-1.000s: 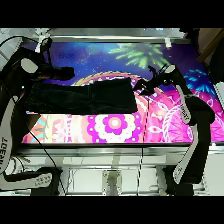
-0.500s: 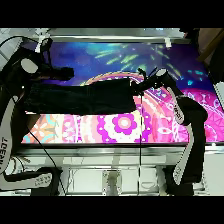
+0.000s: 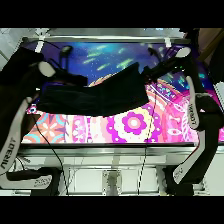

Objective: Fold the clothes and pants, and hang the long-sleeved shirts on hangers.

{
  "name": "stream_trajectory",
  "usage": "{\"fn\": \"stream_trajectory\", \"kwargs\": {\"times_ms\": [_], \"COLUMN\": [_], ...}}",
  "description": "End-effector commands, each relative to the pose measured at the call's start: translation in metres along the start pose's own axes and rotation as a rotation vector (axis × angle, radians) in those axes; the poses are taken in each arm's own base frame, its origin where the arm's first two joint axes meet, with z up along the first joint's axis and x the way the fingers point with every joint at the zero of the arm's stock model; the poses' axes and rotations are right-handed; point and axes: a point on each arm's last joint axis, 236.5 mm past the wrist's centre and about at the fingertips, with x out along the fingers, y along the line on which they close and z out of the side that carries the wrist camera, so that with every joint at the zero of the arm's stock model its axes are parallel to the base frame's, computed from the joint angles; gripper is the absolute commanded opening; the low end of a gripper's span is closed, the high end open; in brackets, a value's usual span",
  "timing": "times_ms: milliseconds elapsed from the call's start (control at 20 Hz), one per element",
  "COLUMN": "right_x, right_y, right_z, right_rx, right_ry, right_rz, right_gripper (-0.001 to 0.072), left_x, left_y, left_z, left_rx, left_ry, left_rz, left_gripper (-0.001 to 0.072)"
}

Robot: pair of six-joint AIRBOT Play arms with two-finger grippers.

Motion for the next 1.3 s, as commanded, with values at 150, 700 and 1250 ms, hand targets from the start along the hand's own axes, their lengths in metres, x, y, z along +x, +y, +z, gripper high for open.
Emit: {"fn": "stream_trajectory", "kwargs": {"times_ms": [150,700,1250], "right_x": [-0.025,0.05,0.298], "right_y": [0.024,0.085,0.215], "right_z": [0.002,0.052,0.081], "right_rx": [-0.045,-0.057,-0.136], "right_ry": [-0.059,-0.193,-0.471], "right_rz": [-0.034,-0.035,0.071], "right_gripper": [0.003,0.003,0.0029], "left_x": [0.138,0.025,-0.139], "left_y": [-0.091,0.045,0.141], "left_z": [-0.058,-0.018,-0.007], "left_rx": [0.115,-0.043,-0.164], "left_ry": [0.116,0.074,-0.098], "left_rz": [-0.079,0.123,0.314], "left_gripper": [0.0025,0.0026,0.0026]}}
